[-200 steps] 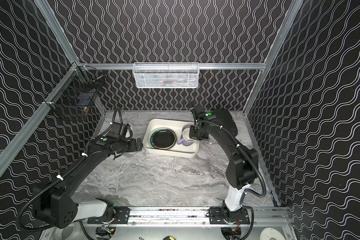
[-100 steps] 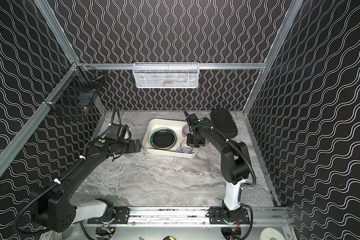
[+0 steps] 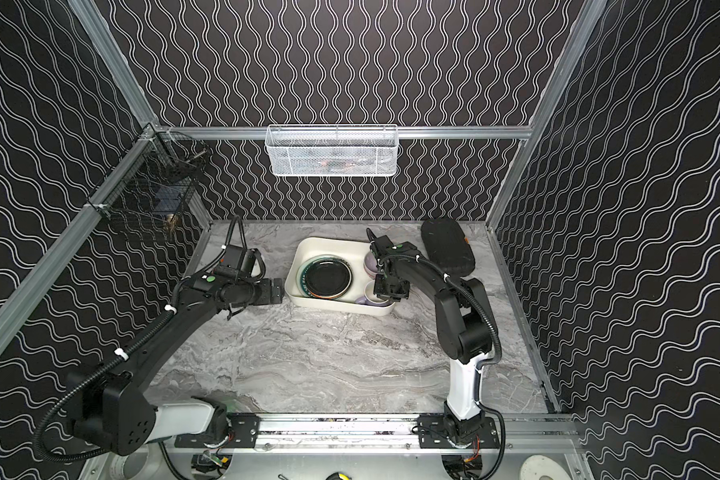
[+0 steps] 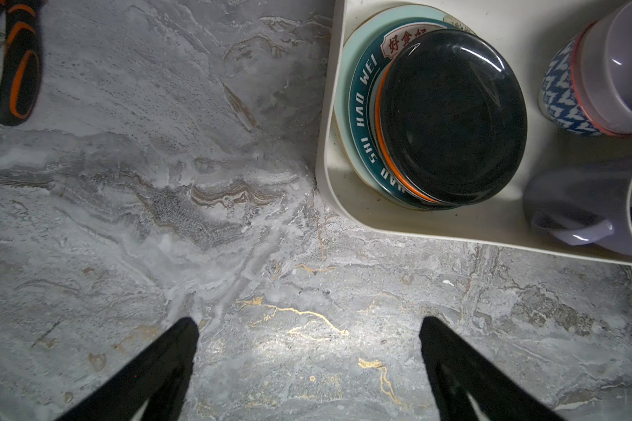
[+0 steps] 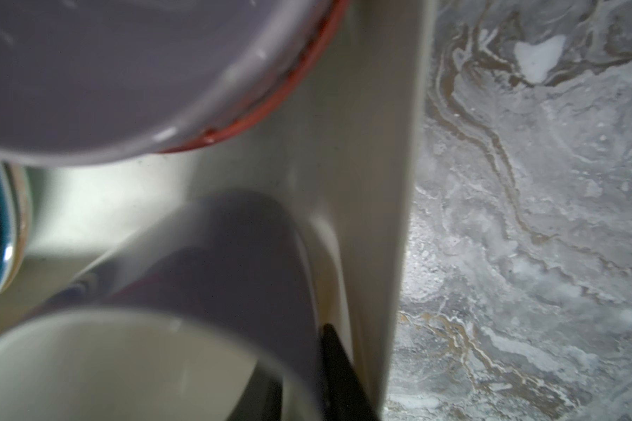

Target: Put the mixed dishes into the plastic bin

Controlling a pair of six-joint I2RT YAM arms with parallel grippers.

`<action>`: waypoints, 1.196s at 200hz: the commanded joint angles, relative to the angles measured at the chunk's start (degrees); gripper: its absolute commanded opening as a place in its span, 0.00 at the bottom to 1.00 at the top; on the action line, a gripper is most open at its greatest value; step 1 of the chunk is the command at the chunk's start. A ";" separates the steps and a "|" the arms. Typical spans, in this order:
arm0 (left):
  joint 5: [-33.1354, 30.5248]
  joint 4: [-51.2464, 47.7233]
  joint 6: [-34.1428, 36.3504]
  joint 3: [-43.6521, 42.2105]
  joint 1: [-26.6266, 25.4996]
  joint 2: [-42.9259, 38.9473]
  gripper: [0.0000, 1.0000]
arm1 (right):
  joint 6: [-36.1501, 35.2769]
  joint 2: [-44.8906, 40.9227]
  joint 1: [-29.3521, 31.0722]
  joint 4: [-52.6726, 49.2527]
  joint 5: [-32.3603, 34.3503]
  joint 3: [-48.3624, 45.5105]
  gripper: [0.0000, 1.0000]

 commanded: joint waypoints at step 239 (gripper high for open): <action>-3.42 14.75 0.13 8.51 -1.85 24.68 0.60 | -3.64 -37.08 -0.37 -1.65 2.54 -12.74 0.99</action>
